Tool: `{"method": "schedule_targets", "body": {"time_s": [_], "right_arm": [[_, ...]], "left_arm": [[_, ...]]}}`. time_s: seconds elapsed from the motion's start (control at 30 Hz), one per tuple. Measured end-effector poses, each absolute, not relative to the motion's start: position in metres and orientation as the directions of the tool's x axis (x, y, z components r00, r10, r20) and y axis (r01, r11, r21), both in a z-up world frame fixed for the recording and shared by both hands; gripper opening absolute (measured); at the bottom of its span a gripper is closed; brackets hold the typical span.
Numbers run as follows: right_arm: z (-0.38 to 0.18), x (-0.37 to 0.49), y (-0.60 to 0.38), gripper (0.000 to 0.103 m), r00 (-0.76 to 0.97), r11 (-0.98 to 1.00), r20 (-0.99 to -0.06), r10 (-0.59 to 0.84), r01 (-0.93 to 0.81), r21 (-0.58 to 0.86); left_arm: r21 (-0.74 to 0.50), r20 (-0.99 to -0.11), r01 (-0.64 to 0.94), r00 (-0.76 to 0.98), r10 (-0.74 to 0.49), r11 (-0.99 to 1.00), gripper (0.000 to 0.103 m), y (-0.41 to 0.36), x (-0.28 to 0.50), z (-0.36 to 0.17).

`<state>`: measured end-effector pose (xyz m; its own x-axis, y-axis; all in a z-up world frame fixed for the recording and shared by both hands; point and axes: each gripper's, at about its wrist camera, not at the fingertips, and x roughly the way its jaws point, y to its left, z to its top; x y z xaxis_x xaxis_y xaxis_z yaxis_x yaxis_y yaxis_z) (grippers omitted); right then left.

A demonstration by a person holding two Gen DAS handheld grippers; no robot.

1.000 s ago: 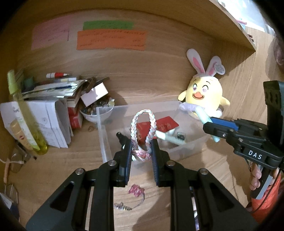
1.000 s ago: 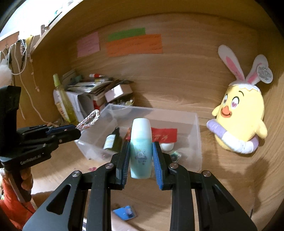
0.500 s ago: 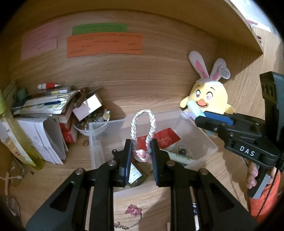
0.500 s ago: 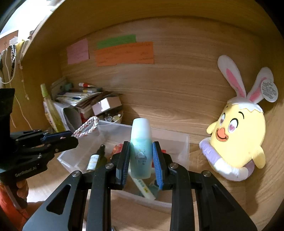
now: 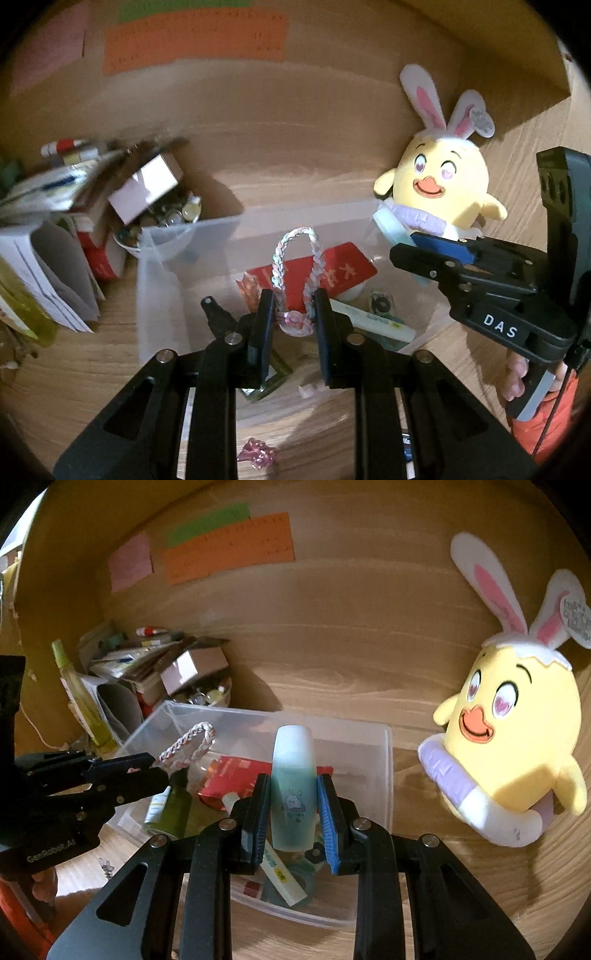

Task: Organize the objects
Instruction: 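Carry the bracelet and green bottle into the clear box and release both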

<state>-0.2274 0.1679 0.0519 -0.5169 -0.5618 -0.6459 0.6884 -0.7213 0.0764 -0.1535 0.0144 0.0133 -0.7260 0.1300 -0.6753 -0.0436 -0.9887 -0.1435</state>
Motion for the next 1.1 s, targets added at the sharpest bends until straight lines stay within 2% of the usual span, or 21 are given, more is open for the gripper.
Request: {"method": "schedule_targets", "body": {"time_s": [0.3, 0.5, 0.6, 0.63, 0.67, 0.77, 0.9, 1.1], "right_arm": [[0.031, -0.235, 0.159, 0.023, -0.498, -0.727, -0.698, -0.514, 0.685, 0.046], [0.024, -0.235, 0.153, 0.023, -0.501, -0.731, -0.718, -0.484, 0.682, 0.017], [0.022, -0.234, 0.151, 0.023, -0.508, -0.735, -0.722, -0.470, 0.678, 0.001], [0.021, -0.234, 0.150, 0.023, -0.513, -0.737, -0.722, -0.464, 0.676, -0.007], [0.021, -0.234, 0.150, 0.023, -0.516, -0.738, -0.723, -0.460, 0.675, -0.013], [0.022, -0.233, 0.149, 0.023, -0.521, -0.739, -0.727, -0.448, 0.673, -0.026], [0.028, -0.229, 0.152, 0.040, -0.545, -0.748, -0.714, -0.440, 0.662, -0.044], [0.042, -0.216, 0.158, 0.049, -0.570, -0.746, -0.687, -0.451, 0.664, -0.062]], "left_arm": [[-0.127, -0.725, -0.023, -0.680, 0.108, -0.992, 0.020, 0.018, -0.167, -0.009], [-0.175, -0.731, -0.007, -0.669, 0.135, -0.984, 0.023, 0.009, -0.164, -0.007], [-0.185, -0.717, -0.003, -0.684, 0.137, -0.983, 0.039, 0.005, -0.159, -0.003], [-0.180, -0.710, 0.000, -0.692, 0.130, -0.984, 0.050, 0.004, -0.156, 0.000], [-0.171, -0.702, 0.005, -0.702, 0.119, -0.985, 0.055, 0.004, -0.154, 0.002], [-0.144, -0.689, 0.007, -0.718, 0.095, -0.989, 0.056, 0.004, -0.149, 0.008], [-0.132, -0.676, 0.000, -0.732, 0.089, -0.991, 0.059, 0.004, -0.139, 0.015], [-0.096, -0.652, 0.007, -0.756, 0.057, -0.995, 0.070, 0.001, -0.115, 0.023]]}}
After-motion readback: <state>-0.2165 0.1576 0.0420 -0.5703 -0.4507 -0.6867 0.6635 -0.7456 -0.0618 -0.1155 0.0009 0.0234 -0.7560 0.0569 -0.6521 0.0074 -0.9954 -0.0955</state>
